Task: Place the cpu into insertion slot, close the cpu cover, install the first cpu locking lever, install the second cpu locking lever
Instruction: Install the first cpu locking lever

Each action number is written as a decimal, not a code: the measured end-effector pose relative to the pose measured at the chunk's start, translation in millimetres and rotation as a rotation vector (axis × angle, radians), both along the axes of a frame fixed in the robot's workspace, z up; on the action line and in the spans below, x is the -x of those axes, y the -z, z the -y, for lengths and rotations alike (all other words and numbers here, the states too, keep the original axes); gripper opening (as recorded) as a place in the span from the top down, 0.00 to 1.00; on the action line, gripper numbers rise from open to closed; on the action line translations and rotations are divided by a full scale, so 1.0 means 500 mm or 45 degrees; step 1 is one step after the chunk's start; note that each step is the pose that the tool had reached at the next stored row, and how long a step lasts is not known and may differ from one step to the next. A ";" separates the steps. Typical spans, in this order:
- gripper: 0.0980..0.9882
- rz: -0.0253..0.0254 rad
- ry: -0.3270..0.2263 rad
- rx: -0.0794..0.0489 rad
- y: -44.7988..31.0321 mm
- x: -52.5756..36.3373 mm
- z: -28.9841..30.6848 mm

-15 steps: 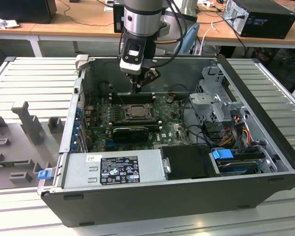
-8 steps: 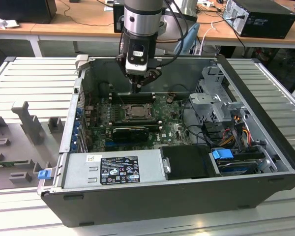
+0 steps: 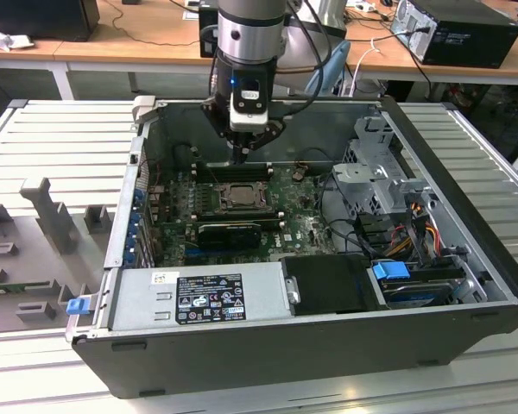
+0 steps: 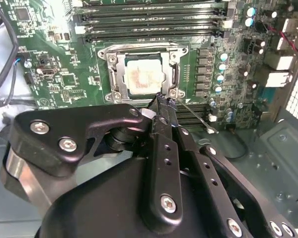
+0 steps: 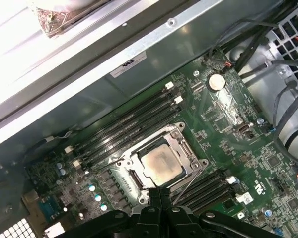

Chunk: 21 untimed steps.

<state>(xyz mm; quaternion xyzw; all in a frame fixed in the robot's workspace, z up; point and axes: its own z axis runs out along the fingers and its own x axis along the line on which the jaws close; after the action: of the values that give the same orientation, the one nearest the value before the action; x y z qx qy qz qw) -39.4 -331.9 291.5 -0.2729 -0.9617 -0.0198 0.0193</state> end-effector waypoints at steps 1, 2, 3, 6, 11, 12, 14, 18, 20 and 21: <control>0.99 0.0002 -0.015 0.000 0.000 0.000 0.000; 0.99 0.0003 -0.026 0.000 0.000 0.000 0.000; 0.99 0.0004 -0.037 0.000 0.000 0.000 0.000; 0.99 0.0008 -0.087 0.000 0.000 0.000 0.000; 0.99 0.0022 -0.140 0.000 0.000 0.000 0.000; 0.99 0.0026 -0.145 0.000 0.000 0.000 0.000; 0.99 0.0030 -0.160 0.000 0.000 0.000 0.000; 0.99 0.0041 -0.250 0.000 0.001 0.000 0.000; 0.99 0.0043 -0.298 0.000 0.001 0.000 0.000; 0.99 0.0044 -0.320 0.000 0.001 0.000 0.000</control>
<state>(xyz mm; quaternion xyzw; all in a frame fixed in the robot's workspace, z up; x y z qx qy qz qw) -39.4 -331.9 291.2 -0.1501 -0.9883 -0.0177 0.0200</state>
